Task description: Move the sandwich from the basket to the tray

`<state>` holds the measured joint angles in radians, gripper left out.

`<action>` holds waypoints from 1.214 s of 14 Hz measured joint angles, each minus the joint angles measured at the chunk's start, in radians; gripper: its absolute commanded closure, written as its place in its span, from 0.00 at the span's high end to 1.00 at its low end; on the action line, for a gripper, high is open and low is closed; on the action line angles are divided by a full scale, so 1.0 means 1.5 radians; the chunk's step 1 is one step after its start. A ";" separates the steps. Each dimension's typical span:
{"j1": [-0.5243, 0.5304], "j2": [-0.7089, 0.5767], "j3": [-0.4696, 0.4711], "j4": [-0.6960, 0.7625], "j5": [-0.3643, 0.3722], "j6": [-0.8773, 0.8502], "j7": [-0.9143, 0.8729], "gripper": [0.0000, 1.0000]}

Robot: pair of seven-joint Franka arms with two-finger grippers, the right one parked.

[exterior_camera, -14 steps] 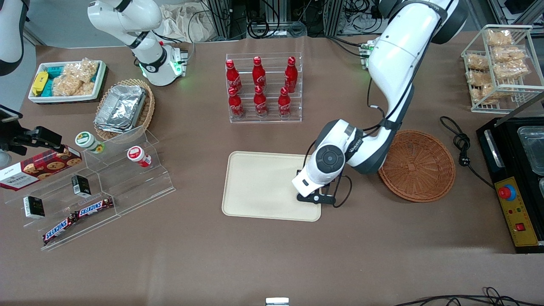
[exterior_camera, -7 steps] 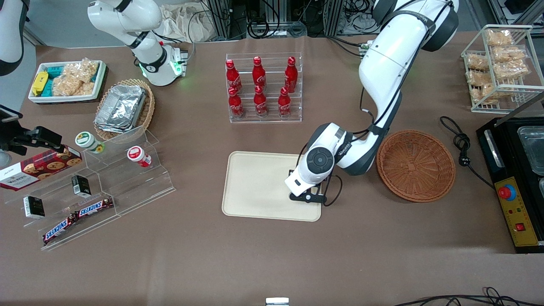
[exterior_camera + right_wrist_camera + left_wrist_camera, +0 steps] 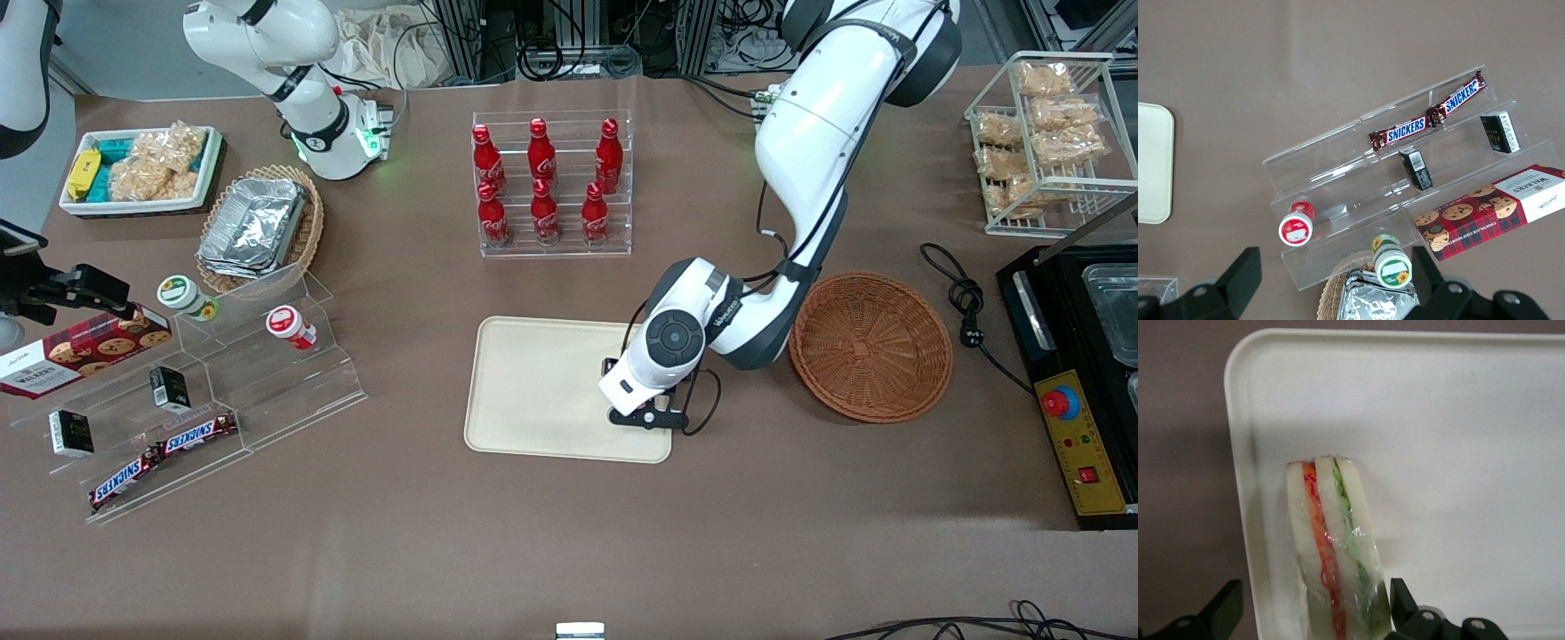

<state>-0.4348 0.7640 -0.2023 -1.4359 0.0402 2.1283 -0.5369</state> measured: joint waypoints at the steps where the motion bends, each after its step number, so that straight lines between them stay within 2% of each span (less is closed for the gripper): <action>1: 0.000 -0.013 0.002 0.005 0.000 -0.012 -0.004 0.99; 4: 0.015 -0.067 0.011 0.016 0.000 -0.051 -0.030 0.99; 7: 0.057 -0.128 0.013 0.036 0.000 -0.153 -0.027 0.98; 12: 0.149 -0.233 0.015 0.039 0.000 -0.329 0.091 0.98; 17: 0.258 -0.300 0.017 0.038 0.000 -0.421 0.216 0.99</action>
<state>-0.0485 0.3139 -0.1770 -1.3789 0.0404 1.4961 -0.2134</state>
